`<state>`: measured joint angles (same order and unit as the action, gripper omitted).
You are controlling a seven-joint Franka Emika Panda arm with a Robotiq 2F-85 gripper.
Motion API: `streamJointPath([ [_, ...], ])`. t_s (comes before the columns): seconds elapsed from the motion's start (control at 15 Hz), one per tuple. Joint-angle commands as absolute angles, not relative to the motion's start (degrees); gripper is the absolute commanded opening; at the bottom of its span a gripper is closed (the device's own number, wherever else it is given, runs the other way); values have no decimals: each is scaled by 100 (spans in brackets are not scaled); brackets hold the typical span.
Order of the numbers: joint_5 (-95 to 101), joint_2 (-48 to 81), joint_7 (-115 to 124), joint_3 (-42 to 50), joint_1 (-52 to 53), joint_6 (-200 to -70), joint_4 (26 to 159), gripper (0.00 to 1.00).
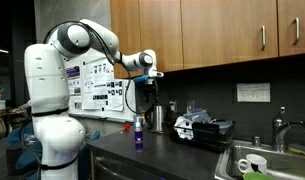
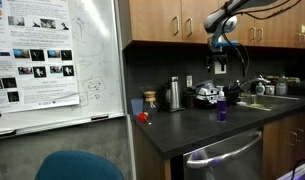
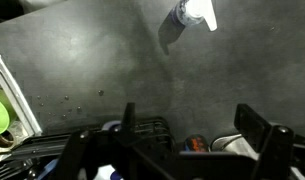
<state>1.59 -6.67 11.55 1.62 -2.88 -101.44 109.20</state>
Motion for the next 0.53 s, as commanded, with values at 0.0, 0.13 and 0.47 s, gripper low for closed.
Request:
streamJointPath([
  [0.0, 156, -657, 1153, 160, -270, -10132, 10907, 100],
  [0.13, 156, -643, 1146, 183, -287, -10131, 10901, 100],
  [0.47, 154, -627, 1119, 223, -327, -10131, 10896, 100],
])
